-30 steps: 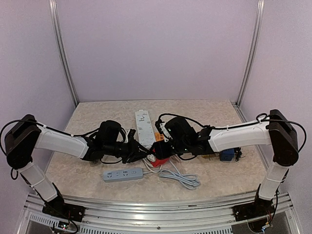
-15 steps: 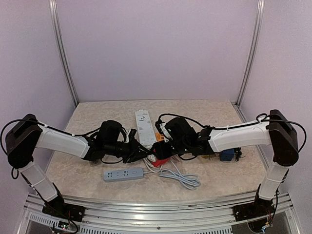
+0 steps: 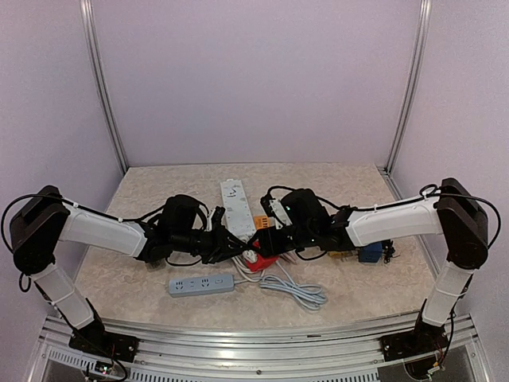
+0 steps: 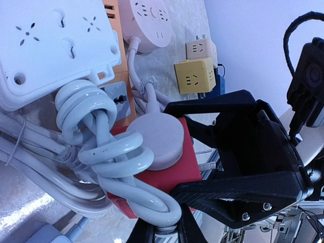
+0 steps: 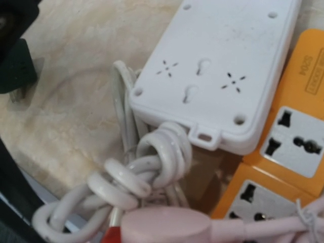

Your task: Pull the plug off the socket

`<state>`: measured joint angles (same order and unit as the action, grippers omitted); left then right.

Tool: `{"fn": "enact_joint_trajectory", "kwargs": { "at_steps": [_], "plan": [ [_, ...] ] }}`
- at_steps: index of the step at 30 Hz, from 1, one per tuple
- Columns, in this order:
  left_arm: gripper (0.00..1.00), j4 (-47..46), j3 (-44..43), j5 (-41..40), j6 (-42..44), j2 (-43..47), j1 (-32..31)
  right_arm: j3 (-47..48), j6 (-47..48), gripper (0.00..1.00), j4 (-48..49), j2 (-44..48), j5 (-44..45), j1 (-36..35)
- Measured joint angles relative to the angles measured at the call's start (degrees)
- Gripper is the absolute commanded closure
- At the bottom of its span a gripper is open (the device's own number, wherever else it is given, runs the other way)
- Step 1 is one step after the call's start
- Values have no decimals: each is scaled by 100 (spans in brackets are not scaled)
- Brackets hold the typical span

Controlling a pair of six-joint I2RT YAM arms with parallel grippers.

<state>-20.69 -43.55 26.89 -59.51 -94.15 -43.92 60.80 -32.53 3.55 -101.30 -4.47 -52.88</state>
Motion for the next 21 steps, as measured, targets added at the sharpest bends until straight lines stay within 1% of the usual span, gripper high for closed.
{"fn": "enact_joint_trajectory", "kwargs": {
  "at_steps": [6,10,13,17,21],
  "plan": [
    [100,-46,0,-13,146,4,-24,-129,-131,100,236,2,-225,90],
    [100,-46,0,-35,177,13,-28,-127,-140,100,234,4,-195,83],
    [100,-24,2,-63,177,17,-28,105,-26,100,-184,2,275,-92],
    [100,81,20,-111,164,90,-26,643,170,100,-1012,-96,1259,-461],
    [100,181,68,-240,105,149,-11,1078,269,100,-1488,-328,1967,-717]
  ]
}}
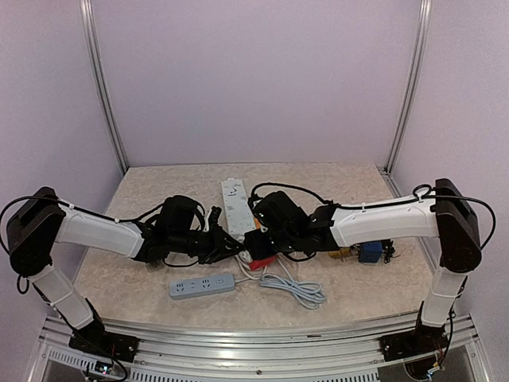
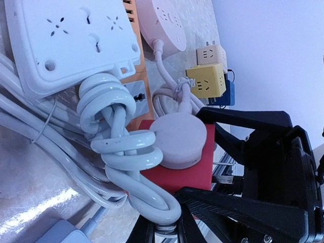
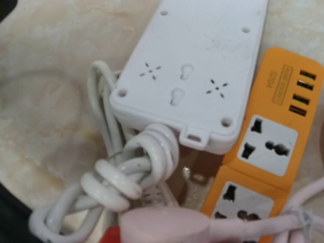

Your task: Pull the plug off the socket

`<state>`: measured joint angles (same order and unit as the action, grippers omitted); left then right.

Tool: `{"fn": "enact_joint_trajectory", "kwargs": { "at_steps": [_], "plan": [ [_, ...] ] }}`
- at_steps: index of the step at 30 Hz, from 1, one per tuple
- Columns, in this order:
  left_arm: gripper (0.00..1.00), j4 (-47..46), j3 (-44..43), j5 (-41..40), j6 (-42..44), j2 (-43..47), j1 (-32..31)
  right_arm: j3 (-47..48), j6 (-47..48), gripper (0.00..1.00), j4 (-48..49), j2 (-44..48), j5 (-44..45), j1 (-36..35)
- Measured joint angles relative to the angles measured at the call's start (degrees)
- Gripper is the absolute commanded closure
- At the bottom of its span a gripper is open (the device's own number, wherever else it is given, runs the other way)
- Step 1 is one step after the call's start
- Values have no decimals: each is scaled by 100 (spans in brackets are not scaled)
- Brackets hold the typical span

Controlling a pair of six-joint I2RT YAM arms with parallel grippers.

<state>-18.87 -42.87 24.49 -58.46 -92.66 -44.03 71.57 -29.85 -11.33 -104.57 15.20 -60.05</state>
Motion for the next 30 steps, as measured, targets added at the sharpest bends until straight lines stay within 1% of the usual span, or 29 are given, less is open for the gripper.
{"fn": "enact_joint_trajectory", "kwargs": {
  "at_steps": [5,10,14,21,25,30],
  "plan": [
    [100,17,125,-96,-66,138,15,105,2,100,-85,-68,356,-144],
    [100,-11,214,-129,-66,271,35,142,2,100,-46,-63,374,-162],
    [100,-55,271,-81,-20,317,44,-188,-50,100,339,109,-52,-33],
    [100,-299,271,52,28,343,26,-743,-286,100,994,431,-1241,417],
    [100,-317,273,59,31,345,26,-780,-334,100,1067,431,-1521,511],
    [100,-315,273,66,44,348,24,-776,-302,100,1054,431,-1504,514]
  ]
}}
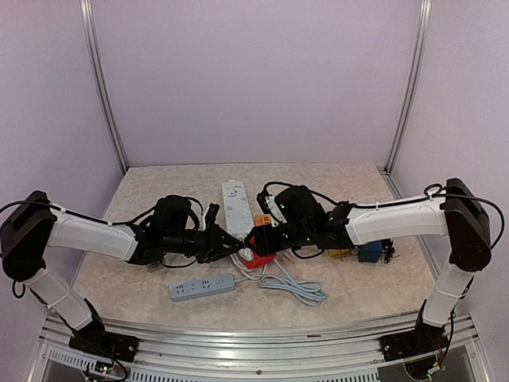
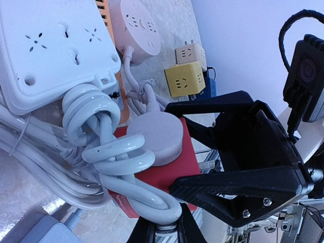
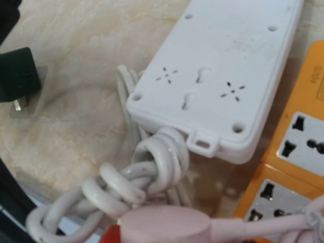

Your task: Pull the plug off the socket

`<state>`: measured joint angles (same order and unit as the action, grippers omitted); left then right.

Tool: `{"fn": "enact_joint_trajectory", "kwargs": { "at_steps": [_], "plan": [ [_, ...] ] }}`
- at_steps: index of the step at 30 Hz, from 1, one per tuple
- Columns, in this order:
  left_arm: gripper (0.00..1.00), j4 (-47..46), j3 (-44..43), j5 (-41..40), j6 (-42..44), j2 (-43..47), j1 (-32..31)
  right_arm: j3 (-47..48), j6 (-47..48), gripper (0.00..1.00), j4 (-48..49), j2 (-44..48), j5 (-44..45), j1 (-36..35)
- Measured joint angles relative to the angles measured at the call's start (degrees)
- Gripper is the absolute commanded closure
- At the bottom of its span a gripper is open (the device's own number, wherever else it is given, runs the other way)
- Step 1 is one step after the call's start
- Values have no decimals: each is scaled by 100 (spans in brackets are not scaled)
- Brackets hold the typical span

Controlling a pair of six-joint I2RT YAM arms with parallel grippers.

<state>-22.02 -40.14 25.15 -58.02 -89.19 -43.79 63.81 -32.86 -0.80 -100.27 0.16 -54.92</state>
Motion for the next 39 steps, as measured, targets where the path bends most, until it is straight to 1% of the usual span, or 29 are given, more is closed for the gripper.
{"fn": "enact_joint_trajectory", "kwargs": {
  "at_steps": [3,12,21,24,27,32,35,39],
  "plan": [
    [100,17,0,-4,4,2,0,146,96,100,-236,-17,284,-107],
    [100,367,7,-175,22,70,42,1060,358,100,-1222,-527,1655,-614],
    [100,498,7,-282,35,190,72,1252,411,100,-1351,-614,1987,-723],
    [100,511,7,-291,44,195,72,1250,409,100,-1331,-614,1967,-723],
    [100,518,37,-286,59,203,74,1078,382,100,-1099,-573,1773,-675],
    [100,354,92,-162,118,225,55,391,210,100,-326,-223,811,-350],
    [100,188,92,-116,157,247,37,133,116,100,-9,-63,258,-131],
    [100,74,105,-87,190,249,33,70,61,100,96,-33,-76,-7]
  ]
}}
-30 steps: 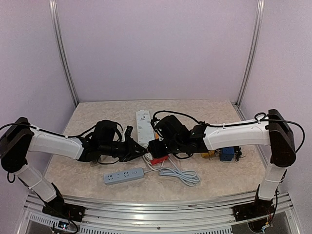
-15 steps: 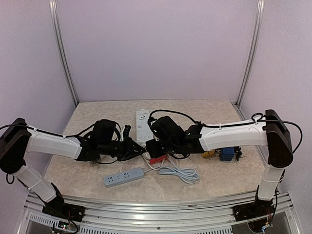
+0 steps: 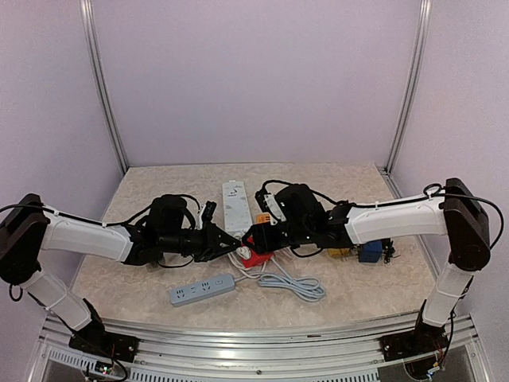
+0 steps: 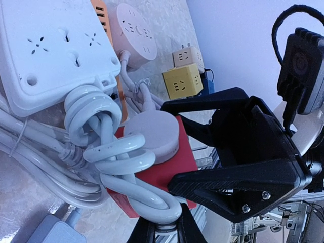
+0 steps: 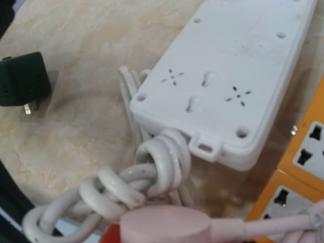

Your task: Pull the plug off the socket

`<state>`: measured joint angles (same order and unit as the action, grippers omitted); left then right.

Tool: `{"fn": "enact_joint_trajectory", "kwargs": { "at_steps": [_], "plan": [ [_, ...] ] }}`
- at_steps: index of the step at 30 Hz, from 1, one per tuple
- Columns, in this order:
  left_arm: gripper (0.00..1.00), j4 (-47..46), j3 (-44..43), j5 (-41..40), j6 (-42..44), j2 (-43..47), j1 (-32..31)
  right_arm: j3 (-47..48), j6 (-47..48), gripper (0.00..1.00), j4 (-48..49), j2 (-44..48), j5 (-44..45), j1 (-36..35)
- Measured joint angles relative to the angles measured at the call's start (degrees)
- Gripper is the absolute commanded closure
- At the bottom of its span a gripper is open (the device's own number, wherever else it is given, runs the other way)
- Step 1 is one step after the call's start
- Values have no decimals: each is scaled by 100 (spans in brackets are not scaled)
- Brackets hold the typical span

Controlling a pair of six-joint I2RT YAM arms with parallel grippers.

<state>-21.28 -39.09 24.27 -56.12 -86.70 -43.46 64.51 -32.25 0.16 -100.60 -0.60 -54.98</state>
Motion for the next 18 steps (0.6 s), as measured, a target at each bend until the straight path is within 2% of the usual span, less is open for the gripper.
{"fn": "enact_joint_trajectory", "kwargs": {
  "at_steps": [7,18],
  "plan": [
    [100,-17,15,35,2,0,0,-17,9,100,4,0,-33,11],
    [100,485,-101,-140,-68,7,48,942,295,100,-1189,-472,1593,-468]
  ]
}}
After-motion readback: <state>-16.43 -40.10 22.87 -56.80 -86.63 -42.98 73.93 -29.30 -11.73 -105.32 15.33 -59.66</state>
